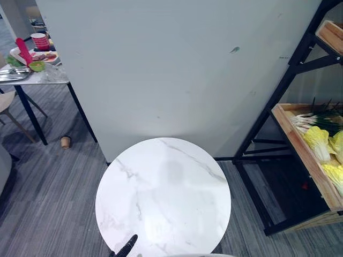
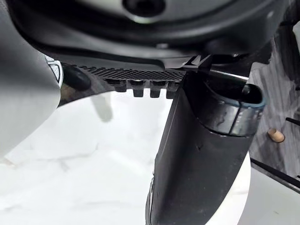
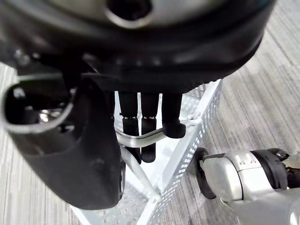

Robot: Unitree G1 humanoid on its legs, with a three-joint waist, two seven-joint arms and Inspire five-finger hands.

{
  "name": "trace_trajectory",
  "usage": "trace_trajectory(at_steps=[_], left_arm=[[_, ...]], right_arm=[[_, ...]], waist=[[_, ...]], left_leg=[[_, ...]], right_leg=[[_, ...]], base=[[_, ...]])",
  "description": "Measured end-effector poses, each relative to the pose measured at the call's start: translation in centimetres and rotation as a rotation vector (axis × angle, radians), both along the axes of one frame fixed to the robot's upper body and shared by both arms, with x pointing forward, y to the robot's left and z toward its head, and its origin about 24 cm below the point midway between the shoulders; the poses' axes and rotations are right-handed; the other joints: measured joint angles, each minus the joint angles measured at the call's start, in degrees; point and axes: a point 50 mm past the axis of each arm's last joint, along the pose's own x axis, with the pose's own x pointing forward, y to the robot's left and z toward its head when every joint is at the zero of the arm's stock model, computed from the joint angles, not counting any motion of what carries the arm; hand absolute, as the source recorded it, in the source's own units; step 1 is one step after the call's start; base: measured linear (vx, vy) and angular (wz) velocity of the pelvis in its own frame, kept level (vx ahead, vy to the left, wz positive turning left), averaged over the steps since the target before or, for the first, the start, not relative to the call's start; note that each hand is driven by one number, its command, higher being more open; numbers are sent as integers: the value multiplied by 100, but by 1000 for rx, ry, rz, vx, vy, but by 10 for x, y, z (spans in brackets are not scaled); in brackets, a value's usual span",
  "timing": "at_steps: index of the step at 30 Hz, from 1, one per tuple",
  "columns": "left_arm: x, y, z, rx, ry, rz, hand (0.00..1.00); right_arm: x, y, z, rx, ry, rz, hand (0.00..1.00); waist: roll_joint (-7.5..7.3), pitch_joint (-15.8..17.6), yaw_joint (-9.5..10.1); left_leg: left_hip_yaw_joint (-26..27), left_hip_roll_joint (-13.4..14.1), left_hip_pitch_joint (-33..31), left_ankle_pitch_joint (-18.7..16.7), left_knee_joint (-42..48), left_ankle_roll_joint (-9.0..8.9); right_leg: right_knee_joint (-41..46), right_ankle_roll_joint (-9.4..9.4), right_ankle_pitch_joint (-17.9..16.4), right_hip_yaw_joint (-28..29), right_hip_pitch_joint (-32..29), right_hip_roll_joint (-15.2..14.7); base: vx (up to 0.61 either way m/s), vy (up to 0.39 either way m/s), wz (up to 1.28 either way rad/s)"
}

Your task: Pick vegetable in the basket

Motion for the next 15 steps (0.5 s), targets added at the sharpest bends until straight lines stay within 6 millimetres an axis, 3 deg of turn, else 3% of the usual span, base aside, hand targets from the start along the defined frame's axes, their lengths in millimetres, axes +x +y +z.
trace_trajectory(at_steps=[8,15], left_arm=[[1,-8,-1,-20,-4,2,100],[3,-9,-1,-20,-14,7,100]], right_arm=[[29,2,-3,-1,-121,216,0],[60,11,-4,7,-212,433,0]], waist=[[183,-39,15],[148,-13,110]], left_leg=[[-97,-11,15,56,1,9],[-207,-94,-26,137,-1,11]], right_leg=[[90,-14,-9,-85,-7,-7],[-85,-115,-241,-241,98,-66]], base=[[-17,-15,4],[-52,-56,7]])
